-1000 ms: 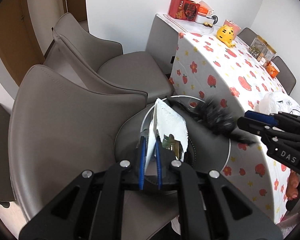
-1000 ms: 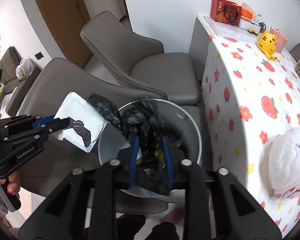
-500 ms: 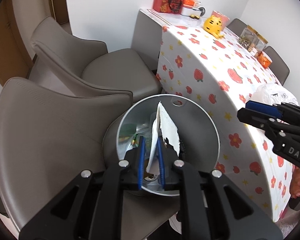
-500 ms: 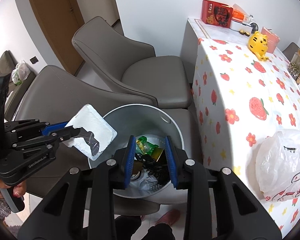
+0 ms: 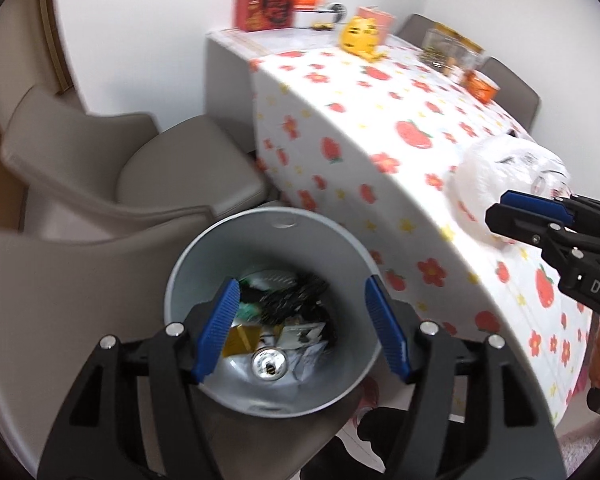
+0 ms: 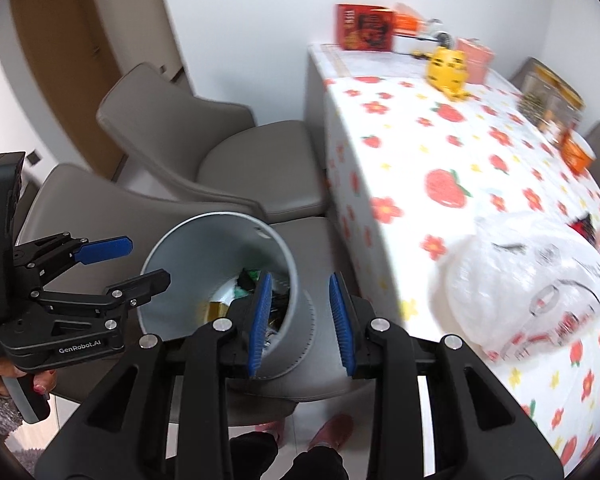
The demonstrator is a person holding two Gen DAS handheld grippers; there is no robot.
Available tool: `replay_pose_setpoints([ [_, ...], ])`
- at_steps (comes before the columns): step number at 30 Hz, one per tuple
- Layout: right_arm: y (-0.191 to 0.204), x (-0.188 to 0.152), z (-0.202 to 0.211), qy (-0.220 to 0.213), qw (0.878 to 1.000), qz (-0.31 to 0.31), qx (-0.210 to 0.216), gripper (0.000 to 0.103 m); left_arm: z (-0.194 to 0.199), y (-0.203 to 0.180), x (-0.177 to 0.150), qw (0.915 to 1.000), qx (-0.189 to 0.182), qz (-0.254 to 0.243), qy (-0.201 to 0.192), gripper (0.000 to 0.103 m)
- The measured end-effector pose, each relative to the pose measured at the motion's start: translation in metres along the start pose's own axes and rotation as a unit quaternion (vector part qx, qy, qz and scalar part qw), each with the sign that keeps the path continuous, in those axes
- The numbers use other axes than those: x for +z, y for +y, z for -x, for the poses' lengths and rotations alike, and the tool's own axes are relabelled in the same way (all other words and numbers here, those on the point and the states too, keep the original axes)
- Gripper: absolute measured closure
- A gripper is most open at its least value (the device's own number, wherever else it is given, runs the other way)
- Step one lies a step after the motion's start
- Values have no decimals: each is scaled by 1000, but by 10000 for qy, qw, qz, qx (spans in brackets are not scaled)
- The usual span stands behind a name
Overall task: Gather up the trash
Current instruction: 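Open both tools to drop the packet and black bag into the bin, then move both tools back over the table toward the white plastic bag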
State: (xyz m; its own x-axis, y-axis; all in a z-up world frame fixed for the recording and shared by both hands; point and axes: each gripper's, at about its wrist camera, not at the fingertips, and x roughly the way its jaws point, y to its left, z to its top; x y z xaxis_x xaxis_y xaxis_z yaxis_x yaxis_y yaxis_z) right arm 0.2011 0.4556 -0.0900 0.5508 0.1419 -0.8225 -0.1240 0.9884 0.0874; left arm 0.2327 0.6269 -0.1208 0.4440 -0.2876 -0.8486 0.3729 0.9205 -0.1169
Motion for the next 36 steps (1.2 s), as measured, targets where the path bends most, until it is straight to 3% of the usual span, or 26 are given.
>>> replay_pose_setpoints([
  [7,-56,-25,35,-230,9945,-803,-625,66,-8,-62,26,9948,-565,-848,-55,37],
  [17,-160,-66,84,-429,9780,-1591,-1280,56,-18,-186,53,9770,-1098,-1813,-250,37],
  [26,-246,-63,106,-531,9777,-1538,-1329,52,-37,-281,85,9712,-1126,-2067,-381,34],
  [36,-301,-43,75,-394,9752,-1734,-1315,52,-79,-313,104,9678,-1274,-2171,-10,33],
])
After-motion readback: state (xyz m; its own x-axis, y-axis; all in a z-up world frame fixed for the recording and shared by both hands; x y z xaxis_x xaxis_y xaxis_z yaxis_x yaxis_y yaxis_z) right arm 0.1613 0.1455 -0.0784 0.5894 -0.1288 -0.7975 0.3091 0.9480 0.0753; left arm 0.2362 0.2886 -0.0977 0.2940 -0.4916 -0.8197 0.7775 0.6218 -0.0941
